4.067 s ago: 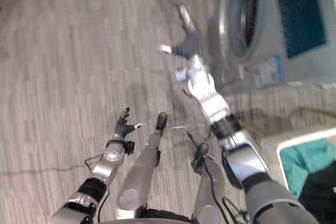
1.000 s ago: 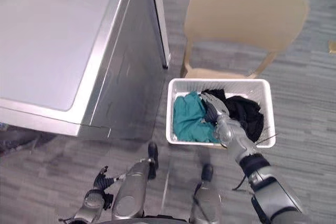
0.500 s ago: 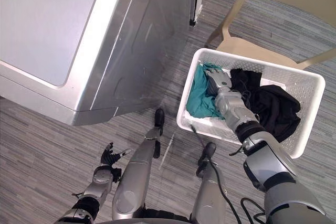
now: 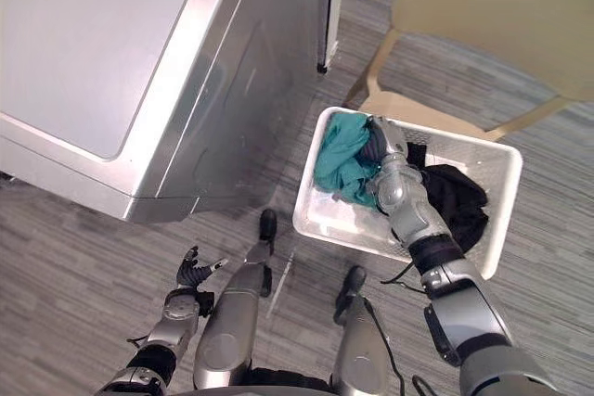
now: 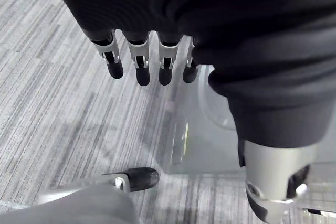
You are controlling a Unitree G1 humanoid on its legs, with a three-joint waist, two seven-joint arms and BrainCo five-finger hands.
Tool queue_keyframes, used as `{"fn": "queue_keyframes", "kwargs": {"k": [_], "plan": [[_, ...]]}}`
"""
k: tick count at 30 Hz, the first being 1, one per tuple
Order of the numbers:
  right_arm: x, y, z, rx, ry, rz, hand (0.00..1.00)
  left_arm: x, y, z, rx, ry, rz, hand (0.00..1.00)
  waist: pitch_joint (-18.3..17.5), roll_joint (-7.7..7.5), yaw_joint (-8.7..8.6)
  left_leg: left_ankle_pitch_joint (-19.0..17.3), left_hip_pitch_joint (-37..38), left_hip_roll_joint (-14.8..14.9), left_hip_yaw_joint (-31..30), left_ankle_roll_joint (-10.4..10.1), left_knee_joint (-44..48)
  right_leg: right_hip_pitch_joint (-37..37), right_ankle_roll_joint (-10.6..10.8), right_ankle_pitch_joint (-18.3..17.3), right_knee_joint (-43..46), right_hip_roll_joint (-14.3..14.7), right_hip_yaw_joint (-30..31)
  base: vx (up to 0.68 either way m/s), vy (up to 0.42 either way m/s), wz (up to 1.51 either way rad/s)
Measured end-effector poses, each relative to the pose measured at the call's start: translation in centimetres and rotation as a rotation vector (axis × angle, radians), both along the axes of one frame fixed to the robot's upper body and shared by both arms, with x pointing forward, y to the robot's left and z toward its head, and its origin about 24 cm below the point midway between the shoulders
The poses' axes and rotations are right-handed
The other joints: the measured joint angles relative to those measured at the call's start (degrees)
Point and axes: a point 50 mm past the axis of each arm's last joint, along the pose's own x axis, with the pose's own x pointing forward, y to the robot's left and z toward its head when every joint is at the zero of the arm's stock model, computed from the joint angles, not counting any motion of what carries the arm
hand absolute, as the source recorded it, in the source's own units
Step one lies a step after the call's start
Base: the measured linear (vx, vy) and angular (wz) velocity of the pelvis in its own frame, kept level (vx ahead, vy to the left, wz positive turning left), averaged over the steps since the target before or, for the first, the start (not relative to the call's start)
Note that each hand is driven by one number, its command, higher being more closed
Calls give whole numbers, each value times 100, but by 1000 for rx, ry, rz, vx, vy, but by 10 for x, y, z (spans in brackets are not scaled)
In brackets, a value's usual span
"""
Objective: Pick up the laundry basket with both hands and put the clothes into the washing machine.
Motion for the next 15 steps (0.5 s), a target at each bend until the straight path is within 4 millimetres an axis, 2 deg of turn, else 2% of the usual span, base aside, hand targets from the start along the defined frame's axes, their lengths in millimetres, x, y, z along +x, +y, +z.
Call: {"fn": "queue_keyframes", "kwargs": {"k": [2, 5, 7, 9, 15], "plan": [[-23, 7, -27, 297, 40, 1, 100, -16, 2, -10, -12, 58, 2, 0, -343, -169, -63, 27, 332, -7, 149, -14, -293, 199, 26, 38, -193, 13, 108, 115, -26, -23], [-47, 17, -44, 532, 69, 33, 100, -33, 3, -19, -27, 119, 5, 0, -720, -239, -229, 24, 639, -28, 211, -17, -451, 496, 62, 119, -413, 19, 143, 105, -14, -11], [-60, 23, -42, 648, 35, 88, 100, -45, 6, -25, -34, 158, 26, 0, -971, -236, -315, 22, 787, -33, 223, -18, -451, 703, 113, 206, -569, 30, 157, 71, -7, -7], [-72, 28, -38, 778, -8, 146, 100, -58, 13, -30, -44, 191, 54, 0, -1172, -235, -296, 18, 1062, -27, 302, -24, -453, 902, 118, 223, -594, 29, 233, 25, -9, -13], [-86, 46, -31, 940, -35, 316, 100, -91, 22, -39, -46, 261, 111, 0, -1542, -128, -292, -182, 1473, 94, 636, -153, -471, 1057, 80, 250, -704, 116, 710, -70, 5, -37]]}}
